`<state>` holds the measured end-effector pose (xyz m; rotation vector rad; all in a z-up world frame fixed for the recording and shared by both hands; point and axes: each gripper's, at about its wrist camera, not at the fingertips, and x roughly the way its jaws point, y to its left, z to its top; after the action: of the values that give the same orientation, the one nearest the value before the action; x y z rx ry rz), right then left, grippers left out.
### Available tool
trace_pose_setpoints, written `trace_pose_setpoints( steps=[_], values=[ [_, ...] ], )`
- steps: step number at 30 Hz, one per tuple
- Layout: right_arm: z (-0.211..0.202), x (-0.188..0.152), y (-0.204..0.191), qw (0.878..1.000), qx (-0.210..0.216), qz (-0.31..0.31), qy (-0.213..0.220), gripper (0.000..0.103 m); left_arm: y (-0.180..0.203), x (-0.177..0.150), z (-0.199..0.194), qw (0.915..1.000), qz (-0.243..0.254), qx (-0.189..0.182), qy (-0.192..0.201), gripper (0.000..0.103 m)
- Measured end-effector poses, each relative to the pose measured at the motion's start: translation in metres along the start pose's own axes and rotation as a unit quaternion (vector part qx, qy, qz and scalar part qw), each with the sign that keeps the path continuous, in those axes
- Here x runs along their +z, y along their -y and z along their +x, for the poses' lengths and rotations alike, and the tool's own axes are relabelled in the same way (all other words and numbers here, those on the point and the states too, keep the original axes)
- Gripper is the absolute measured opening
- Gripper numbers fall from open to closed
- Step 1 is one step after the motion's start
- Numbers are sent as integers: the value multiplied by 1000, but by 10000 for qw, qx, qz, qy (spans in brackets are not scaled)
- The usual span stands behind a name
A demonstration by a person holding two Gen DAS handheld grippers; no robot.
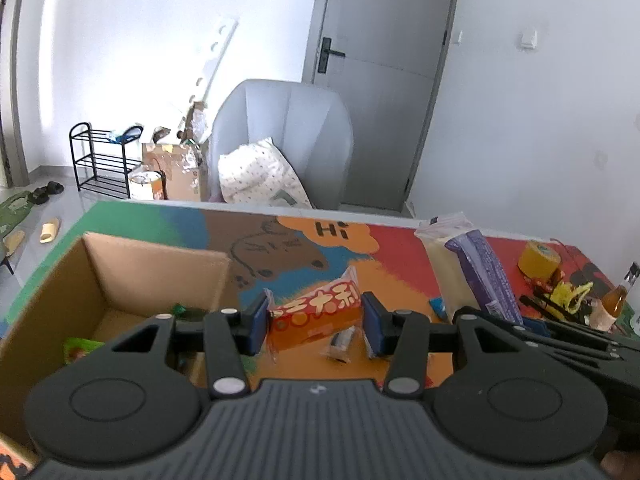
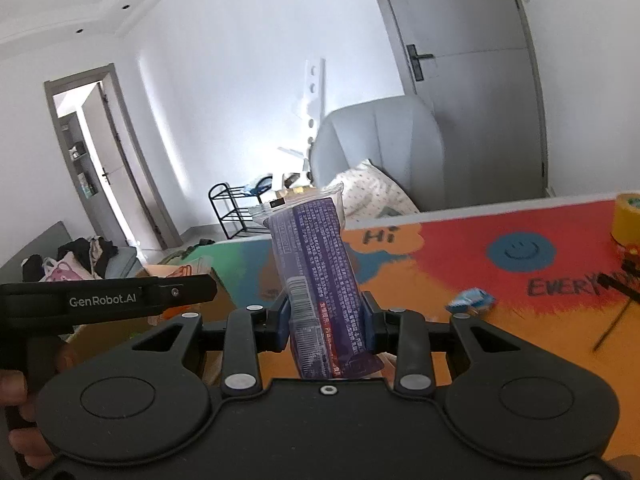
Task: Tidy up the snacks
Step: 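Lift and carry both held snacks toward the cardboard box, then open the left gripper over the box while the right gripper drops the purple pack in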
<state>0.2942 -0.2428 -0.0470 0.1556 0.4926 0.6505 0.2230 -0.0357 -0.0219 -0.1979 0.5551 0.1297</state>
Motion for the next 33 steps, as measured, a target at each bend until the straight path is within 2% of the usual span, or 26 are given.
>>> trace_pose_setpoints(
  steps=[13, 22, 25, 29, 33],
  values=[
    [14, 11, -42, 9992, 302, -267, 35, 32, -47, 7, -24, 9990, -269, 272, 229, 47],
    [32, 14, -77, 9975, 548, -452, -35, 32, -92, 9, -29, 9962, -579, 617, 198, 49],
    [37, 15, -89, 9966, 627, -524, -66, 32, -102, 10, -30, 9946, -607, 820, 203, 53],
    [44, 16, -103, 9955, 745, -580, -119, 32, -120, 11, -34, 9926, -798, 893, 220, 65],
    [52, 17, -116, 9942, 854, -631, -190, 32, -133, 10, -39, 9908, -903, 969, 284, 68]
  ],
)
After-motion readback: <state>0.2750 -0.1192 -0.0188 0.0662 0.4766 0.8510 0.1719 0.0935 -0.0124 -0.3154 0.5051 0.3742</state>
